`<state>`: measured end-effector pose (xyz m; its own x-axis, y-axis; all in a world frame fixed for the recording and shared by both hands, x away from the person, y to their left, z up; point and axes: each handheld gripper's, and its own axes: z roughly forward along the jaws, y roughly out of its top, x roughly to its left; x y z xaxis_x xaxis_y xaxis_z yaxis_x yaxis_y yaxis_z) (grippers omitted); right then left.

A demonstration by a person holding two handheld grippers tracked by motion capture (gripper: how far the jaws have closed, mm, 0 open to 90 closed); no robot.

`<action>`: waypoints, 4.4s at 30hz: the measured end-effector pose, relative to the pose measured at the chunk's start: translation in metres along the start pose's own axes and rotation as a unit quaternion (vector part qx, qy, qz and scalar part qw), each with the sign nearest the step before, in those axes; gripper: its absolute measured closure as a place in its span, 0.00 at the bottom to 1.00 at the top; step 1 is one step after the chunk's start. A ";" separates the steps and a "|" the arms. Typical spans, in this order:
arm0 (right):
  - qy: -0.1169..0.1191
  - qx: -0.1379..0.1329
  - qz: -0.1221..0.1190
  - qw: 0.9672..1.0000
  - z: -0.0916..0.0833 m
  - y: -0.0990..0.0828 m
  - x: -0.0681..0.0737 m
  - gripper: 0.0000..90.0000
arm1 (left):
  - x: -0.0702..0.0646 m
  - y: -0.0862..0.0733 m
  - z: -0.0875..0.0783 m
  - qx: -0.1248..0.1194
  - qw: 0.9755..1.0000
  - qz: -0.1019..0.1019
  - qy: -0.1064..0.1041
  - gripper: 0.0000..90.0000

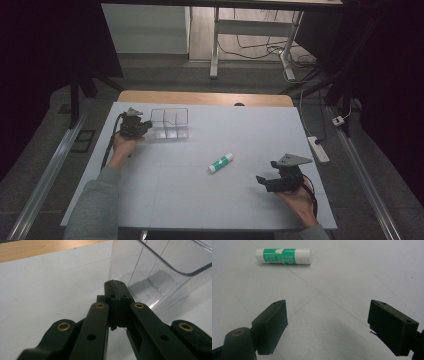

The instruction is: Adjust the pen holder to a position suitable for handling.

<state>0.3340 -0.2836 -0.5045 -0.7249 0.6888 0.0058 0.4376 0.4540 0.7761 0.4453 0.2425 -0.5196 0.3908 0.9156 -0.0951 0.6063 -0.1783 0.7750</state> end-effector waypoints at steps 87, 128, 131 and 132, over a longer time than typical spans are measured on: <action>0.006 0.009 -0.004 1.000 0.000 -0.001 -0.001 0.18 | -0.092 0.037 0.028 0.013 0.993 0.085 -0.076 0.98; 0.016 -0.009 -0.008 1.000 -0.005 0.000 -0.002 0.18 | -0.098 -0.032 -0.093 0.058 0.985 0.087 -0.137 0.41; 0.017 -0.007 -0.010 1.000 -0.004 0.000 -0.002 0.18 | -0.099 -0.031 -0.093 0.068 0.984 0.089 -0.139 0.39; 0.016 -0.004 -0.011 1.000 -0.004 0.000 -0.001 0.18 | -0.100 -0.031 -0.093 0.068 0.984 0.088 -0.142 0.38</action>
<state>0.3330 -0.2868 -0.5022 -0.7511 0.6602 0.0079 0.4169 0.4649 0.7811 0.3232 0.1901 -0.4757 0.6642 0.7317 -0.1531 0.5911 -0.3887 0.7068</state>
